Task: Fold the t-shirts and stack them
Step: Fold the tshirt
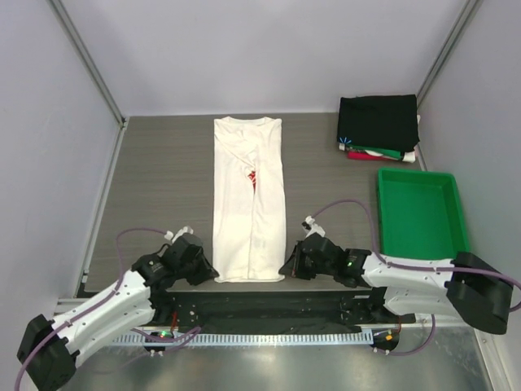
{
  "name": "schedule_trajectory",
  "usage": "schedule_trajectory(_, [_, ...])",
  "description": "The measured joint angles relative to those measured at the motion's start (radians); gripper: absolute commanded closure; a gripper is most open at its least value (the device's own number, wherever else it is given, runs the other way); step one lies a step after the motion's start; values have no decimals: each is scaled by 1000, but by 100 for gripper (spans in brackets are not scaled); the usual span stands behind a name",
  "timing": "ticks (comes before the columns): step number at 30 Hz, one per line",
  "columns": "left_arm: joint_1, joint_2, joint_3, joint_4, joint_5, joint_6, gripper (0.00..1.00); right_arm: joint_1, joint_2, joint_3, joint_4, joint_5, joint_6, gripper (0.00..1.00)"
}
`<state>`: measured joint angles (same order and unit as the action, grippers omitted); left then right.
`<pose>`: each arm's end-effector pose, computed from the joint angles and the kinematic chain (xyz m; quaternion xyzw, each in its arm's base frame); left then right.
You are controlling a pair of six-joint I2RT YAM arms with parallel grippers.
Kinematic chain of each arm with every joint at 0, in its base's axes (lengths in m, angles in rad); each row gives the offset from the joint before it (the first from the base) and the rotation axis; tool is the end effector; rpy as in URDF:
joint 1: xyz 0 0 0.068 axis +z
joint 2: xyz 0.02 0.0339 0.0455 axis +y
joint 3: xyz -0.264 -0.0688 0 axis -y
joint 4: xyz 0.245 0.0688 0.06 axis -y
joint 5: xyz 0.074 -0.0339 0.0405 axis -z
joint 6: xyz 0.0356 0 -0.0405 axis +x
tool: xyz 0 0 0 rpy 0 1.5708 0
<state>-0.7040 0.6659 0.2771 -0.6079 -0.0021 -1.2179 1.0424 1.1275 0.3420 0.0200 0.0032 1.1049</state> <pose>0.0926 -0.0785 0.1472 -0.2440 0.9275 -0.2315 0.1630 0.1017 0.1739 0.1452 0.0294 0.9196 0.3437 0.1882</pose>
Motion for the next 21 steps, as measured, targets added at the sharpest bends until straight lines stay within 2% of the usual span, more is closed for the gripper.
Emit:
schedule_trajectory(6, [-82,48,175,-78,-63,-7,100,2,-140,41,-142,44,-10,99])
schedule_trajectory(11, [-80,153,353,-140,-169,47,100,-97,-142,147,-226,52,-79,99])
schedule_trajectory(16, [-6,325,559,-162,-220,152,100,-326,-48,298,-263,-9,-194,99])
schedule_trajectory(21, [120,522,739,-138,-211,259,100,-434,133,488,-268,-66,-306,99])
